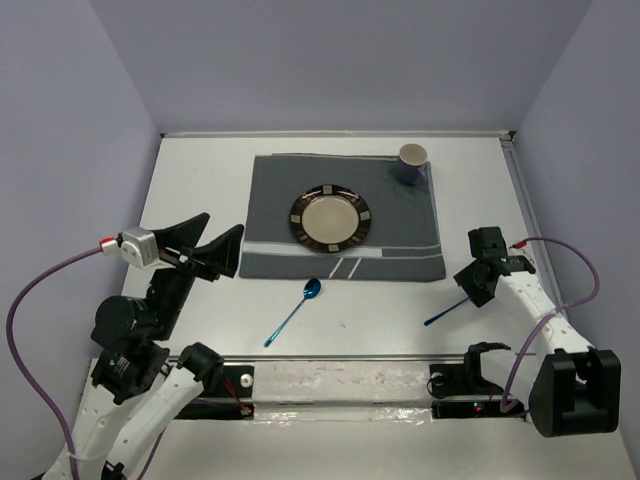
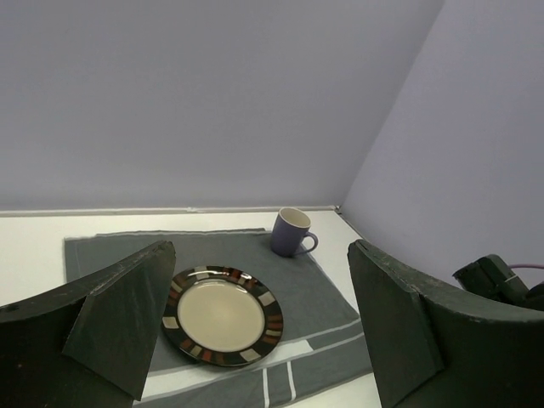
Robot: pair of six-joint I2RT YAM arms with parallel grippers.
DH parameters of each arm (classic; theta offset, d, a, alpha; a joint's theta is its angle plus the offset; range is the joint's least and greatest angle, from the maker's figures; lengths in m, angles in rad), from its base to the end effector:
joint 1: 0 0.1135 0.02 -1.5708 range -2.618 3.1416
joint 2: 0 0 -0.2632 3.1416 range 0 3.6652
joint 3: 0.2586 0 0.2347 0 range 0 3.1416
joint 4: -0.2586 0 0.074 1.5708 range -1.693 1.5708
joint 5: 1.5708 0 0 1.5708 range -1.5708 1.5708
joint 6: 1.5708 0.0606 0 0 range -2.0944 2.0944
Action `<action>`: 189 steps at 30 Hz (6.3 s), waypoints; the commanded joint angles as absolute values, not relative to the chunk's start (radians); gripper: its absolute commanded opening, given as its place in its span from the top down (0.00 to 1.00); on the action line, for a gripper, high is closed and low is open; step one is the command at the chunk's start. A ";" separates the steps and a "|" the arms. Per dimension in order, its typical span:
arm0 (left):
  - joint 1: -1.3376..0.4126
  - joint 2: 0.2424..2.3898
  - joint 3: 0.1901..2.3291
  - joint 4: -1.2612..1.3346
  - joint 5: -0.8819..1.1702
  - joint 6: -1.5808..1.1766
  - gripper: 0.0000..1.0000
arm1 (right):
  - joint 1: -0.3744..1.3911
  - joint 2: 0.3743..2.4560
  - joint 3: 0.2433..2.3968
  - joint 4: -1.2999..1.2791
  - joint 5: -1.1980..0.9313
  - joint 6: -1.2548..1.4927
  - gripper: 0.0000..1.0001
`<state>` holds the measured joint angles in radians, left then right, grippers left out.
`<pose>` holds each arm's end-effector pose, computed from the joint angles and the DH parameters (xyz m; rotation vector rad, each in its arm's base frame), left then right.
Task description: Set the dinner table for one person
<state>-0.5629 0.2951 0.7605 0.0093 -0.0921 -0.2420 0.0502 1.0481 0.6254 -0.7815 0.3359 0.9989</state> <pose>0.0567 -0.0292 0.4069 0.0954 1.1180 -0.6705 0.1680 -0.0116 0.1807 1.2875 2.3247 -0.1432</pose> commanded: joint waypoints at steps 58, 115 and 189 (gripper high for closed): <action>-0.512 0.310 0.753 0.041 -0.204 -0.212 0.05 | 0.946 2.467 2.511 -0.904 0.380 0.718 1.00; -0.511 0.350 0.753 0.041 -0.156 -0.219 0.06 | 0.974 2.136 2.016 -0.434 0.412 0.634 0.51; -0.514 0.342 0.749 0.044 -0.143 -0.230 0.03 | 0.836 1.571 1.209 -0.467 0.723 0.514 1.00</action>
<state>-0.5152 0.3431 0.7586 -0.0044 -0.1429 -0.2291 0.9588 1.6127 1.2453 -0.7200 0.8001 0.8261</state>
